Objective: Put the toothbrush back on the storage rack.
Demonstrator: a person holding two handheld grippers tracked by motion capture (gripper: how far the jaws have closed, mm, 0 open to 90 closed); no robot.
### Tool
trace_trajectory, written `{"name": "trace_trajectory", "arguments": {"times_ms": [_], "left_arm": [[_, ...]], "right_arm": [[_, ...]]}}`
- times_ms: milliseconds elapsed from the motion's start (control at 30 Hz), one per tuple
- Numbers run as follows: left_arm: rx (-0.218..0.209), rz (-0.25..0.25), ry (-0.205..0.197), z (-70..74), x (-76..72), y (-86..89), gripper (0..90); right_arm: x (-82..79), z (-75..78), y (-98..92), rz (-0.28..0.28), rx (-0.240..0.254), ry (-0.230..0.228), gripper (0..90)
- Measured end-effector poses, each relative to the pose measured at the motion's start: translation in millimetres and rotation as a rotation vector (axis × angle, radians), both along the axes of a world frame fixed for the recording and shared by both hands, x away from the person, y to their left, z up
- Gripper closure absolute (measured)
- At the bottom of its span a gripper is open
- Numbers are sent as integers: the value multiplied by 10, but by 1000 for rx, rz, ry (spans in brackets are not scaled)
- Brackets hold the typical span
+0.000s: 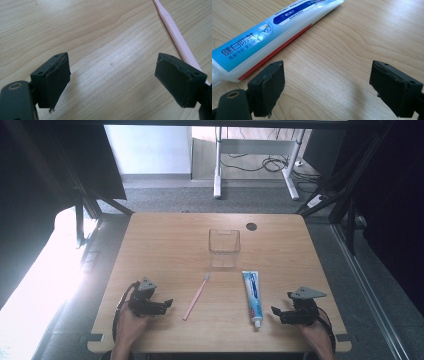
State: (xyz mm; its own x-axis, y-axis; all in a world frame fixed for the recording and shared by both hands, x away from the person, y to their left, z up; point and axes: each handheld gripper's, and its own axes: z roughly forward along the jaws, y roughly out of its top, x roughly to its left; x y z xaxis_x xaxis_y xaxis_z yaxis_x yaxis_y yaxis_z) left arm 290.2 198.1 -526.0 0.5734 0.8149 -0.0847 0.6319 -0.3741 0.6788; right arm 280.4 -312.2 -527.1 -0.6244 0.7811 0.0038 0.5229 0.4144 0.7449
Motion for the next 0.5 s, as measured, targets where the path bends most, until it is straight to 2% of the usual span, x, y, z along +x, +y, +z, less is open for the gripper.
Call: {"name": "trace_trajectory", "arguments": {"times_ms": [300,333,500], "left_arm": [[61,-7,1,20,-11,-59,140],[82,-8,-3,31,-23,-83,157],[92,-13,-16,54,-38,-104,238]], "right_arm": [[5,-2,-6,-1,-4,-4,137],[5,-3,-6,-1,-4,-3,138],[8,-7,-3,2,-7,-3,139]]}}
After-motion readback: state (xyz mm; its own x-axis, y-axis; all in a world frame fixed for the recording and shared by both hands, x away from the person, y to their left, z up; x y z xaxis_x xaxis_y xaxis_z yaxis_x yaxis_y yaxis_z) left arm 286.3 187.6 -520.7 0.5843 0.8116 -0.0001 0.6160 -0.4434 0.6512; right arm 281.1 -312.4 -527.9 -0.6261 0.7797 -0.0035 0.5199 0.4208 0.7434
